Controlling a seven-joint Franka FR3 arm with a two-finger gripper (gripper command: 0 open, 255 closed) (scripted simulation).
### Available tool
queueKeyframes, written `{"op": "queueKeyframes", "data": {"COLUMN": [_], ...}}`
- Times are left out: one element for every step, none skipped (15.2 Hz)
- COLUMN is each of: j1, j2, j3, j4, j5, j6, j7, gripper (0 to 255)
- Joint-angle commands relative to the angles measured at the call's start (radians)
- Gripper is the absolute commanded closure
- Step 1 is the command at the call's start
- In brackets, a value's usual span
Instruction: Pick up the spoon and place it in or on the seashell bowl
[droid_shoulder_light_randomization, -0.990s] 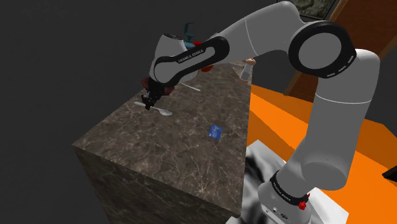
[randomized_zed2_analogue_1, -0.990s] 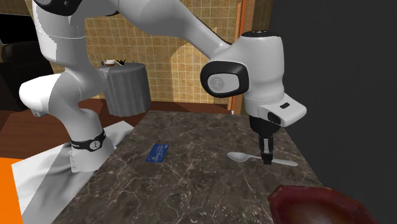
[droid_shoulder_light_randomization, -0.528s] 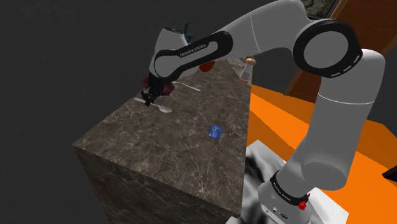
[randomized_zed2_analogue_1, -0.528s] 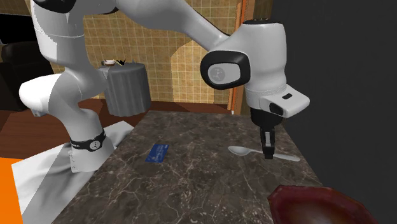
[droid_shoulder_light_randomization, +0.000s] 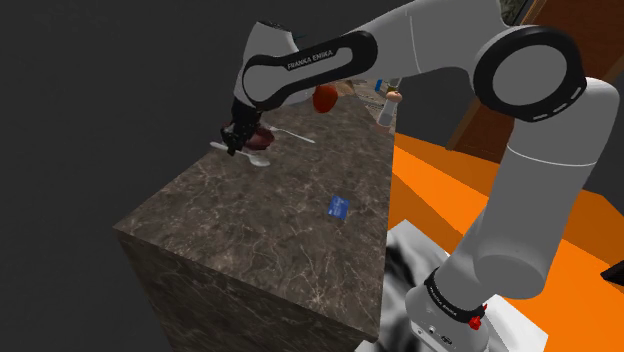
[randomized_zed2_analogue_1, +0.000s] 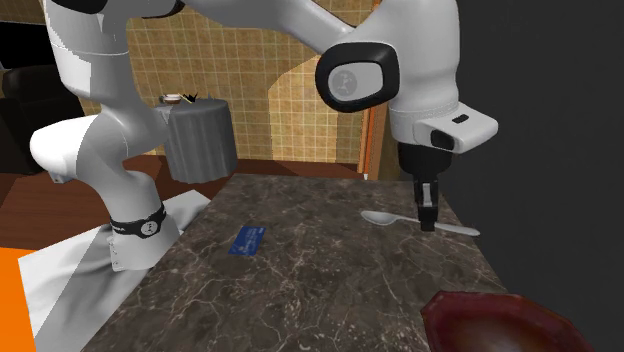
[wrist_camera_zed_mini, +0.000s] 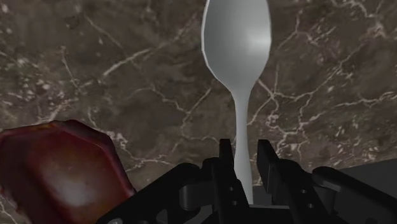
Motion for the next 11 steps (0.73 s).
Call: {"op": "queueKeyframes", "data": {"j1": [-0.002, -0.002, -0.002, -0.002, -0.002, -0.003, -0.003, -0.003, -0.003, -0.003, -0.003], "j2": [-0.013, -0.018, -0.023, -0.028, -0.032, -0.037, -0.041, -0.045, -0.049, -0.052, -0.053], "j3": [0.000, 0.000, 0.000, 0.000, 0.000, 0.000, 0.000, 0.000, 0.000, 0.000, 0.000], "j4": [0.011, 0.018, 0.025, 0.032, 0.040, 0.047, 0.055, 0.064, 0.072, 0.081, 0.082], "j5": [0.001, 0.001, 0.001, 0.001, 0.000, 0.000, 0.000, 0.000, 0.000, 0.000, 0.000], "j6": [-0.024, -0.036, -0.048, -0.060, -0.072, -0.084, -0.096, -0.108, -0.121, -0.133, -0.135], "j7": [0.001, 0.002, 0.003, 0.004, 0.005, 0.006, 0.007, 0.009, 0.010, 0.011, 0.011], "gripper": [255, 255, 255, 255, 255, 255, 255, 255, 255, 255, 255]}}
